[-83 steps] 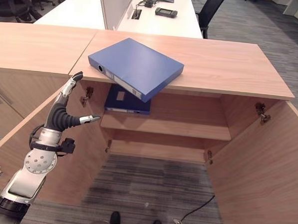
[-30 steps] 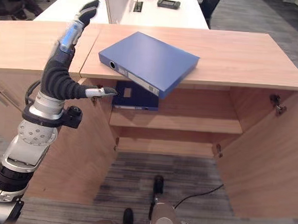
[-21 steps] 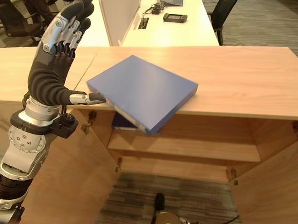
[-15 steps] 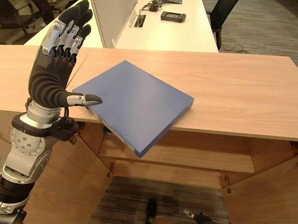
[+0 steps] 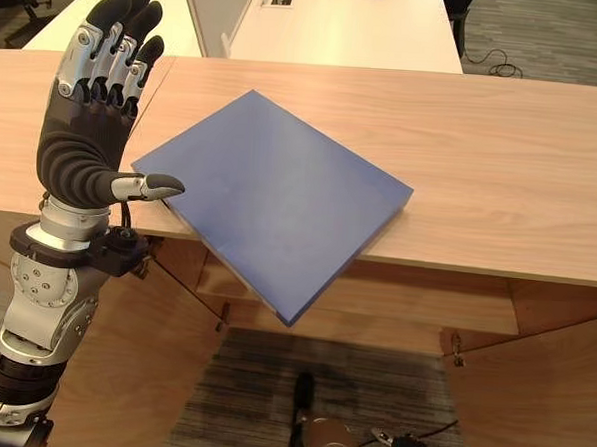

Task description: Put the empty folder in the office cabinet

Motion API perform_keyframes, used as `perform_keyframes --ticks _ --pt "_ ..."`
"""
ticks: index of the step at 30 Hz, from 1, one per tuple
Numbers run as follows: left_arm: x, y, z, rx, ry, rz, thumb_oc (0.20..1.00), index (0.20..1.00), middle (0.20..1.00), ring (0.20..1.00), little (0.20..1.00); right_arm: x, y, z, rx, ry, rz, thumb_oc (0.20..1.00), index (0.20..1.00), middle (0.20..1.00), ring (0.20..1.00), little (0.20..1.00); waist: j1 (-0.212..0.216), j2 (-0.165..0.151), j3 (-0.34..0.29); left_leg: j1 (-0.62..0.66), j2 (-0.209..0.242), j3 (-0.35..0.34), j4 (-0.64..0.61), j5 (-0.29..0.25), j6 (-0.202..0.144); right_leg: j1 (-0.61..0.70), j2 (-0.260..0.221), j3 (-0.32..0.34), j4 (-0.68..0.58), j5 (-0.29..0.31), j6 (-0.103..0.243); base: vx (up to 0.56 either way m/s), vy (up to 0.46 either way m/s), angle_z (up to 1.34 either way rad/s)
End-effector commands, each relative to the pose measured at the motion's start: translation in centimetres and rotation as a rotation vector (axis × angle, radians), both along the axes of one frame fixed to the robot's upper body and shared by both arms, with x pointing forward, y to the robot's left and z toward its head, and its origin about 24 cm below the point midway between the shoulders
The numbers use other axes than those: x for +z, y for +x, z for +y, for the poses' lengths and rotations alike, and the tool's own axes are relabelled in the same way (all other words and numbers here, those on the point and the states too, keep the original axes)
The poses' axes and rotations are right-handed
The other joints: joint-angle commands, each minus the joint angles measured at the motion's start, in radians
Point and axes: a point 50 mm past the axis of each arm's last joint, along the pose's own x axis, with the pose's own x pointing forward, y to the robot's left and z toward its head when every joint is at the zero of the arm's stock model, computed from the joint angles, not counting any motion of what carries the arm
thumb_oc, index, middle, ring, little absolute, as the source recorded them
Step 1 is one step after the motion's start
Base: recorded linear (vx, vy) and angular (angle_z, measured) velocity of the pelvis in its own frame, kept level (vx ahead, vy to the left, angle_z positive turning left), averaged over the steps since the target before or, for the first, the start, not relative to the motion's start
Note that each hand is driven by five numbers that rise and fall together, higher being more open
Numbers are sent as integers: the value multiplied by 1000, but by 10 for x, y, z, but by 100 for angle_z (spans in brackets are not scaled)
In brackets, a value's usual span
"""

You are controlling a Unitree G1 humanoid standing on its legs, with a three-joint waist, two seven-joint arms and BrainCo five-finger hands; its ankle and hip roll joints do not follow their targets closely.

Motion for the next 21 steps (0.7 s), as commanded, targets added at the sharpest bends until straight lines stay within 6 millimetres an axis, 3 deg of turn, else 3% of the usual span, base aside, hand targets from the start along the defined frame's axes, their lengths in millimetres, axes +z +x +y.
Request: perform_keyframes --ticks 1,7,11,16,21 --pt "0 -6 16 97 -7 -31 1000 1000 1000 1000 1000 -3 -8 6 24 4 15 1000 1000 1000 1000 1000 7 -43 -36 39 -39 44 -13 -81 1 -14 -64 87 -39 62 148 -37 -28 0" --pt "-21 -3 20 180 116 56 1000 1000 1000 1000 1000 -2 -1 9 44 4 -9 1000 1000 1000 1000 1000 17 -60 -46 53 -53 51 -13 -96 12 8 -63 93 -62 72 151 -5 -5 -4" --pt "-34 -3 20 184 189 120 1000 1000 1000 1000 1000 -3 2 13 41 10 -5 1000 1000 1000 1000 1000 22 -58 -51 74 -60 54 -13 -111 22 25 -62 101 -63 74 153 -2 6 -9" --pt "-67 -3 26 171 248 312 1000 1000 1000 1000 1000 -4 -4 9 23 6 18 1000 1000 1000 1000 1000 26 -55 -51 94 -73 66 -13 -124 42 35 -52 114 -63 84 155 -10 37 -16" --pt "-76 -1 26 190 310 344 1000 1000 1000 1000 1000 -4 -2 10 21 12 14 1000 1000 1000 1000 1000 26 -52 -45 106 -80 68 -13 -127 50 39 -53 123 -63 93 156 -3 4 -1"
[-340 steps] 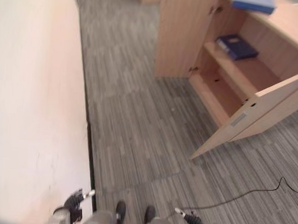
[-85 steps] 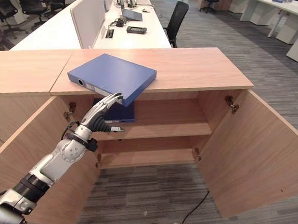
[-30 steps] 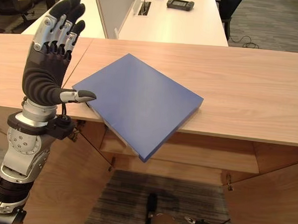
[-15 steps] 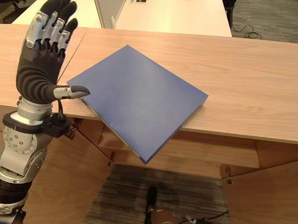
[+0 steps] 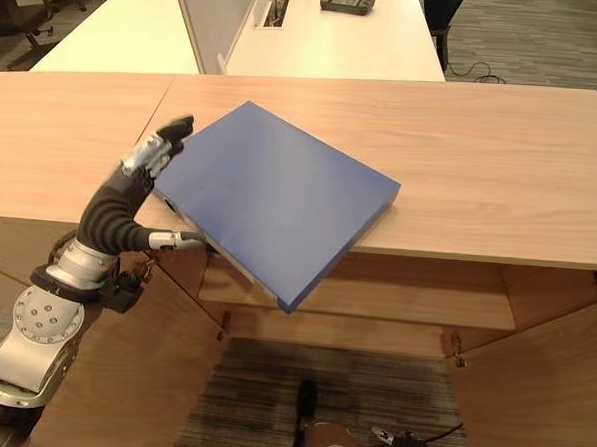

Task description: Put the empty folder in the office cabinet

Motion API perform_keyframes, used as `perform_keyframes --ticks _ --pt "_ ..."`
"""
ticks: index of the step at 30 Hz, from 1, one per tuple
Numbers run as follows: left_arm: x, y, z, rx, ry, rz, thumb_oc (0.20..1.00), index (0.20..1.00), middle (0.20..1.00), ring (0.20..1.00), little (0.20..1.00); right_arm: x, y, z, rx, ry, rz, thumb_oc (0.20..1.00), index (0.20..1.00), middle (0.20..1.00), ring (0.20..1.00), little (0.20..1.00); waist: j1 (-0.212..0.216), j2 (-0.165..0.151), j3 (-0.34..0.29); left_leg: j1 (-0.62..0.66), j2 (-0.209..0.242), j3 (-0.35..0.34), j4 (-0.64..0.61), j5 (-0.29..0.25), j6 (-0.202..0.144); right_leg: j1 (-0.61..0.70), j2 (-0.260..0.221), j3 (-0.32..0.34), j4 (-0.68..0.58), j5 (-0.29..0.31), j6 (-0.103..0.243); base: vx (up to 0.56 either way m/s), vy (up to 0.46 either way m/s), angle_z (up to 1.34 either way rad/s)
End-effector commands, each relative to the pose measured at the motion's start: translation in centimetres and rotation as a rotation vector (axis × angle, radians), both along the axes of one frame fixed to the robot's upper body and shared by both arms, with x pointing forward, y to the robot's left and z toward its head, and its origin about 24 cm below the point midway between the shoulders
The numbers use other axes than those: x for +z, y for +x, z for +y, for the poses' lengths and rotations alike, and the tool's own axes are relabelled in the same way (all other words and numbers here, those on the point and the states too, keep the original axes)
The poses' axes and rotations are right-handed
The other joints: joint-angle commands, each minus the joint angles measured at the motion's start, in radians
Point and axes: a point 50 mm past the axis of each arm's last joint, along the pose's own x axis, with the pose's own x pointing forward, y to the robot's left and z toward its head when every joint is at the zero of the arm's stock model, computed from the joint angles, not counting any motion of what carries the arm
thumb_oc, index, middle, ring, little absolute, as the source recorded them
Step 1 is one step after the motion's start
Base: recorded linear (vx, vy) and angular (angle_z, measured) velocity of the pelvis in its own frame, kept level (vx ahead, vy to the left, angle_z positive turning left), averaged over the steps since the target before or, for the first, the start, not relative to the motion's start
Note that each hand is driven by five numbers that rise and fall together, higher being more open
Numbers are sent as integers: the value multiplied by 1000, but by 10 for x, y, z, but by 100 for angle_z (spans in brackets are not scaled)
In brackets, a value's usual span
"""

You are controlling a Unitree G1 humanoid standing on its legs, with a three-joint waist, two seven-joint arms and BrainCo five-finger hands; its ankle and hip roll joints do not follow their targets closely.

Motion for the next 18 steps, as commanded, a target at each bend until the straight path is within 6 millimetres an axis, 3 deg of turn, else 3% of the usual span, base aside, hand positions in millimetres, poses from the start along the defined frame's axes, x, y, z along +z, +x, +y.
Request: perform_keyframes --ticks 1,8,18 --pt "-2 -4 0 -10 84 -19 1000 1000 1000 1000 1000 -4 -1 11 24 16 10 1000 1000 1000 1000 1000 -2 -55 -44 43 -59 18 1 -122 45 2 -53 69 -55 65 147 -12 26 -4" --pt "-5 -1 -4 -8 168 -31 1000 1000 1000 1000 1000 -3 3 13 15 22 -8 1000 1000 1000 1000 1000 -3 -60 -41 45 -67 28 1 -121 53 -7 -50 75 -55 77 151 -9 18 -7" --pt "-2 8 -28 -72 388 -141 1000 1000 1000 1000 1000 -6 -5 18 36 28 19 1000 1000 1000 1000 1000 -28 -75 -44 51 -79 53 1 -130 60 -27 -45 95 -54 96 160 2 11 -9"
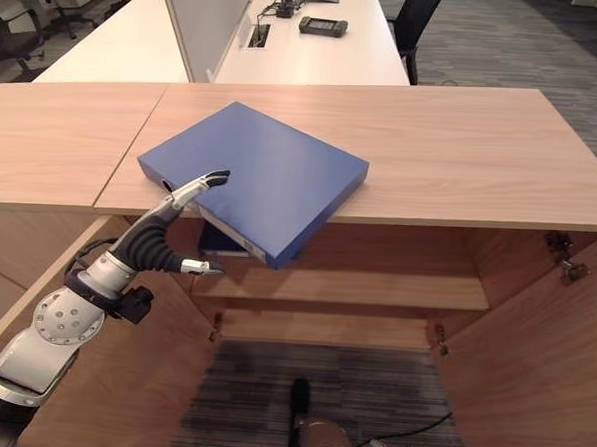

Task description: Put the empty folder in the office cabinet

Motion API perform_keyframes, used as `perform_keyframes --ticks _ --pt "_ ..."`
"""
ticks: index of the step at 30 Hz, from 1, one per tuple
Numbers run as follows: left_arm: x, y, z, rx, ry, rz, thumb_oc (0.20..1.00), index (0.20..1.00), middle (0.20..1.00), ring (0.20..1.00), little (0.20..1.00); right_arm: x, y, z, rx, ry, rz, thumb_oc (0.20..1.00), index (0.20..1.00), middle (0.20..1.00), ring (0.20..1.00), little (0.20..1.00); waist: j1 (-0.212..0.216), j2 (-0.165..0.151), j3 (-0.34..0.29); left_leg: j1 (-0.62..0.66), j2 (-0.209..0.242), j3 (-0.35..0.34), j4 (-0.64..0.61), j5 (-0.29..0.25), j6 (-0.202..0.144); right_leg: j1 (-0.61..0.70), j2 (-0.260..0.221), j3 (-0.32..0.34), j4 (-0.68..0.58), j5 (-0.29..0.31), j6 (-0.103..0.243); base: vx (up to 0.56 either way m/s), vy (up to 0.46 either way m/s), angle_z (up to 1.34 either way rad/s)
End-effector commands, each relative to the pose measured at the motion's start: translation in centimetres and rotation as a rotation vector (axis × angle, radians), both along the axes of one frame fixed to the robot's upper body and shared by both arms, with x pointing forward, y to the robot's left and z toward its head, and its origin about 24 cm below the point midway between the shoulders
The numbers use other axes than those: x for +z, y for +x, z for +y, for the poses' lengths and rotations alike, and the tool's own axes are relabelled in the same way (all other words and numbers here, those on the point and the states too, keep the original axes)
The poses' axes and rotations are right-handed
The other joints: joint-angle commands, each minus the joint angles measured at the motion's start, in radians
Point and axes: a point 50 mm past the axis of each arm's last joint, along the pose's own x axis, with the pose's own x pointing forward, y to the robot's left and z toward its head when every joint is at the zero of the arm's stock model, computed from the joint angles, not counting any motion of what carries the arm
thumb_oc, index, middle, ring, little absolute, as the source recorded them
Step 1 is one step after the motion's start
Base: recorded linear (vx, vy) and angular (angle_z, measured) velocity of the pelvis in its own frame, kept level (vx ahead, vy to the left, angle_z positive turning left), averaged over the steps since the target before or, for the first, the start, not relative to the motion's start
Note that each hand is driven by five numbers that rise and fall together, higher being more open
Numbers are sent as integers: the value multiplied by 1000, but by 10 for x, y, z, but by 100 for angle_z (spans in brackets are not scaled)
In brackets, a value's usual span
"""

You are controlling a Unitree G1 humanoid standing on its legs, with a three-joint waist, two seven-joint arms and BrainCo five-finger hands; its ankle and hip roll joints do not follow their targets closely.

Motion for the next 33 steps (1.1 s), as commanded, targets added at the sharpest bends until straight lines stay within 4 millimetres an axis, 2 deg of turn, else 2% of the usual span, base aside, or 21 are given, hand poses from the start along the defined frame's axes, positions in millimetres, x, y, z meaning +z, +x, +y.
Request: perform_keyframes --ticks 1,8,17,18,28,33 --pt "15 2 -5 -24 54 -131 1000 1000 1000 1000 1000 -1 12 10 44 8 -23 1000 1000 1000 1000 1000 -5 -30 -12 87 -67 23 7 -65 27 52 -49 53 -92 72 124 24 2 -5" --pt "20 12 -20 -32 284 -310 1000 1000 1000 1000 1000 -2 6 11 52 -8 -2 1000 1000 1000 1000 1000 -20 -31 -21 98 -74 31 7 -73 31 53 -45 62 -92 79 128 17 4 -6" --pt "20 31 -37 -51 492 -452 1000 1000 1000 1000 1000 -2 2 6 44 -38 16 1000 1000 1000 1000 1000 -40 -22 -31 106 -82 39 7 -80 33 52 -41 74 -91 80 131 20 9 -5" --pt "17 35 -39 -56 562 -478 1000 1000 1000 1000 1000 -1 0 3 37 -47 22 1000 1000 1000 1000 1000 -46 -19 -33 109 -83 42 7 -82 35 51 -39 76 -91 82 132 34 10 -6" --pt "10 38 -25 -11 685 -508 1000 1000 1000 1000 1000 -1 -6 0 16 -56 37 1000 1000 1000 1000 1000 -47 -15 -38 116 -87 50 7 -88 36 50 -35 82 -93 85 135 5 3 -2" --pt "3 49 -13 79 738 -516 1000 1000 1000 1000 1000 -1 -7 0 7 -53 42 1000 1000 1000 1000 1000 -47 -17 -40 120 -89 53 7 -90 37 53 -31 85 -93 84 134 0 0 0"
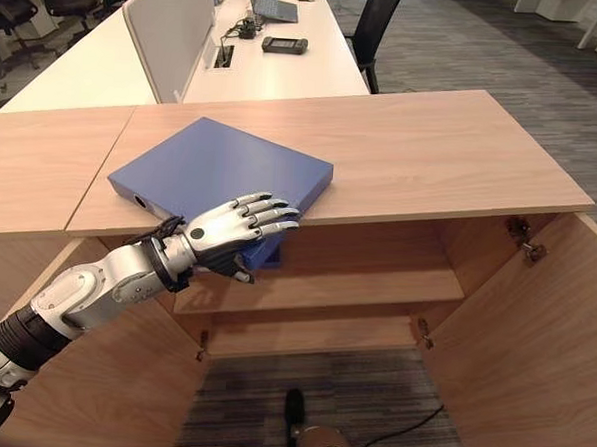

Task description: Put the empty folder in the office cabinet

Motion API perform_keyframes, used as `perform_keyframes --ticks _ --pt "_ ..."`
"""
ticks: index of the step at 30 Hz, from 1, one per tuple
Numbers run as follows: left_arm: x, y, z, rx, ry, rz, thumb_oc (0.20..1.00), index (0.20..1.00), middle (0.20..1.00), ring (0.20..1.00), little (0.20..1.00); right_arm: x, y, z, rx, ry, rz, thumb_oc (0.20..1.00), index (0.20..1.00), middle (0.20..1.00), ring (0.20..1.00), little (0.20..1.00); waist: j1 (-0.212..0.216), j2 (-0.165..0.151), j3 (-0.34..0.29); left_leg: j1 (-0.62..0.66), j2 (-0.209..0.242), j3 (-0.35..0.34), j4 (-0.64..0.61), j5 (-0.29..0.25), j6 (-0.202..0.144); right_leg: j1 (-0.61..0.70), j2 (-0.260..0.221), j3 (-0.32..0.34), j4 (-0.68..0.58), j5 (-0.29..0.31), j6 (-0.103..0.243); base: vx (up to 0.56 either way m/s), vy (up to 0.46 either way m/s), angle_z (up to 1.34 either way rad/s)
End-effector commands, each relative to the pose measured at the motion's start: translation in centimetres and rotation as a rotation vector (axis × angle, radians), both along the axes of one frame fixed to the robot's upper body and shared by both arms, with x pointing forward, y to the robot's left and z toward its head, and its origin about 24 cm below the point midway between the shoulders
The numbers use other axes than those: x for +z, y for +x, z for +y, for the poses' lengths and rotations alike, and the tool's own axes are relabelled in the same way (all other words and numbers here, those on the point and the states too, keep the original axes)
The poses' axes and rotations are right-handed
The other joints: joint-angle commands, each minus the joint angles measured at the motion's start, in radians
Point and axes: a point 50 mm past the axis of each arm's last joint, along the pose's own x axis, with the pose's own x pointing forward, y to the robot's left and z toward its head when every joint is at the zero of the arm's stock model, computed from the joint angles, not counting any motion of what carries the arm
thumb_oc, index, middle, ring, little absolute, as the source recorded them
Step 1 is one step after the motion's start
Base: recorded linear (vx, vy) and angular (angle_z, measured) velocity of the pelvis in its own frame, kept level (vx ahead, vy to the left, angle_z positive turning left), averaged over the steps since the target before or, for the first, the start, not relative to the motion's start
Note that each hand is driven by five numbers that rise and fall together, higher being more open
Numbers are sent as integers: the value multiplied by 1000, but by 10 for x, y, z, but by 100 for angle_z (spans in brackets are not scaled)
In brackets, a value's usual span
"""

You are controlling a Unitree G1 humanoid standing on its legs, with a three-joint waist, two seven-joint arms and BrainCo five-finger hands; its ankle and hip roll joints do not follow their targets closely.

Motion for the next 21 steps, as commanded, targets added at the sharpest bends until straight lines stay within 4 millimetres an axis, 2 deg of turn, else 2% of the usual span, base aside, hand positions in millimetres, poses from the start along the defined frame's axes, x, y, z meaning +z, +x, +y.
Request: perform_keyframes --ticks 1,5,9,21 --pt "14 10 28 130 -3 -128 1000 1000 1000 1000 1000 -1 0 4 -7 -1 -1 1000 1000 1000 1000 1000 3 -47 -4 83 -89 11 11 -84 39 26 -49 53 -80 84 133 0 0 0" --pt "6 14 52 252 21 -181 1000 1000 1000 1000 1000 -2 -2 5 -32 2 2 1000 1000 1000 1000 1000 10 -50 -3 89 -88 13 11 -86 38 28 -46 52 -80 85 133 2 -17 -4" --pt "-1 15 61 307 37 -190 1000 1000 1000 1000 1000 -2 -3 4 -38 0 4 1000 1000 1000 1000 1000 12 -52 -4 91 -87 12 11 -86 38 30 -45 52 -80 84 131 0 0 0" --pt "-39 32 64 418 101 -122 1000 1000 1000 1000 1000 0 -2 0 -48 -18 4 1000 1000 1000 1000 1000 1 -54 -3 94 -89 16 11 -85 41 34 -40 54 -80 86 128 -1 -1 0"
